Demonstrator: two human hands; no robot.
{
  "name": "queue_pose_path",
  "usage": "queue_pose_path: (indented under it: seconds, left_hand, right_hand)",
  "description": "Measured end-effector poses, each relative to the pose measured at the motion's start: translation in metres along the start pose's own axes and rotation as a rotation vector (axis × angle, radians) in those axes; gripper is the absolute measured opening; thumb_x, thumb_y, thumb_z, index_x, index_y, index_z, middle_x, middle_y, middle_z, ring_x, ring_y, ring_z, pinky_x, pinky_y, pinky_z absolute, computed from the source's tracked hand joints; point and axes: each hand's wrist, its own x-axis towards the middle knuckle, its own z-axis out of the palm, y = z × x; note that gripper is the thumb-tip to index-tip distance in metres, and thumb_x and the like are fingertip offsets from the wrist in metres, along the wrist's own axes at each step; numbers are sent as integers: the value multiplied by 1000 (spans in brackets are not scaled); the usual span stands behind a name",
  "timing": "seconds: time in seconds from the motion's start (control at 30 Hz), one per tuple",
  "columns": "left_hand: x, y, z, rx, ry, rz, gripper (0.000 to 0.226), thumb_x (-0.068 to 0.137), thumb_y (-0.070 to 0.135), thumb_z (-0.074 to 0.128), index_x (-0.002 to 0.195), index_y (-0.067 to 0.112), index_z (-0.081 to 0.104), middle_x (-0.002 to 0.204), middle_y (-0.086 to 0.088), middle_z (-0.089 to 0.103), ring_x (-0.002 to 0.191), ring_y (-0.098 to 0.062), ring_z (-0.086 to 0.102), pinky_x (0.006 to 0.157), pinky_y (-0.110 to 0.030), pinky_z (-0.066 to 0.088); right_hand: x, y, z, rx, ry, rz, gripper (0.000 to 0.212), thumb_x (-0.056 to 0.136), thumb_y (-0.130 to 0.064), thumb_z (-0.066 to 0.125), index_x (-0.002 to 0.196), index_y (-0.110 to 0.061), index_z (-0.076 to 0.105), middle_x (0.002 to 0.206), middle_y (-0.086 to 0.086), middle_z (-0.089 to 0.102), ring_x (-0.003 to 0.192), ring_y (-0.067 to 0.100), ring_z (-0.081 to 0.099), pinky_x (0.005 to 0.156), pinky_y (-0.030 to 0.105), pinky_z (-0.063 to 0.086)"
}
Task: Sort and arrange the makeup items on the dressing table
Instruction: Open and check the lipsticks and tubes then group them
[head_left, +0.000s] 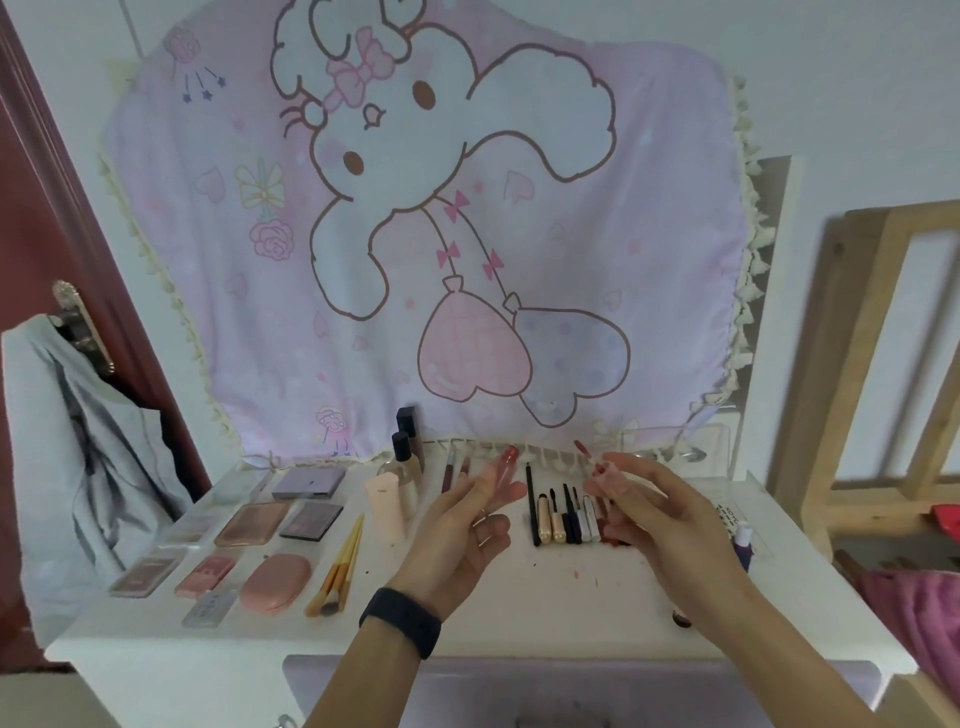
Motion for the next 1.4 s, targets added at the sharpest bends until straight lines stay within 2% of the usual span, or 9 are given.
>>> queue_pose_path:
  seconds: [0.2,0.47,0.63,0.8,0.87,0.97,1.07,1.23,1.4]
  left_hand:
    - [6,-4,32,39,-83,-28,55,70,57,82,113,24,75,119,-8,72,68,-13,60,66,-24,53]
    - [16,-21,93,462,-130,72,51,89,60,54,119,19,60,109,3,75,77,-14,67,63,-26,51]
    - [24,-36,132,626,-154,94,33,98,44,55,117,16,55,101,9,76,73,-5,66,64,-24,48]
    - [39,-51,160,883,-144,209,20,93,49,60,96,30,66,86,18,71,69,7,60,63,-6,43]
    - [48,-58,165,929,-126,211,17,89,43,69,93,27,66,82,14,70,70,7,60,62,-4,42]
    - [61,-68,170,1074,-141,196,20,80,38,76,91,27,63,85,15,69,78,2,62,67,-12,48]
    - [74,-75,175,1303,-173,196,21,78,44,75,90,32,63,87,20,69,85,0,62,78,-23,52]
    - [88,-89,180,1584,-181,208,22,70,62,72,75,45,59,101,21,55,99,-5,46,89,-32,39]
    - [92,-105,182,1699,-151,227,20,67,63,71,72,46,61,104,16,41,115,-10,35,87,-32,22]
  right_hand:
    - [-14,-9,-43,137,58,110,35,78,-36,74,105,-15,79,108,12,76,69,10,66,67,22,58]
    - [-55,-8,-138,113,204,140,51,80,-33,72,120,-4,62,110,17,75,67,17,67,64,24,59]
    - [-73,8,-179,-95,267,193,52,79,-42,74,118,-11,59,110,4,76,84,22,73,67,26,56]
    - [-71,30,-200,-373,336,135,23,82,-46,73,92,-25,71,104,-18,71,86,5,69,71,20,48]
    - [-66,38,-203,-420,339,102,21,87,-43,73,90,-22,70,102,-19,71,90,8,68,74,21,47]
    - [-58,45,-201,-543,333,61,20,88,-47,71,91,-27,67,99,-26,68,87,5,67,78,28,52]
    - [-48,47,-199,-682,298,47,20,89,-51,68,96,-33,63,98,-38,63,85,-6,64,72,22,51]
    - [-30,59,-199,-900,180,80,15,90,-57,64,97,-43,65,97,-29,65,94,-8,55,69,11,39]
    - [-24,77,-200,-965,162,71,9,90,-52,64,98,-47,67,93,-21,62,94,6,53,86,31,44]
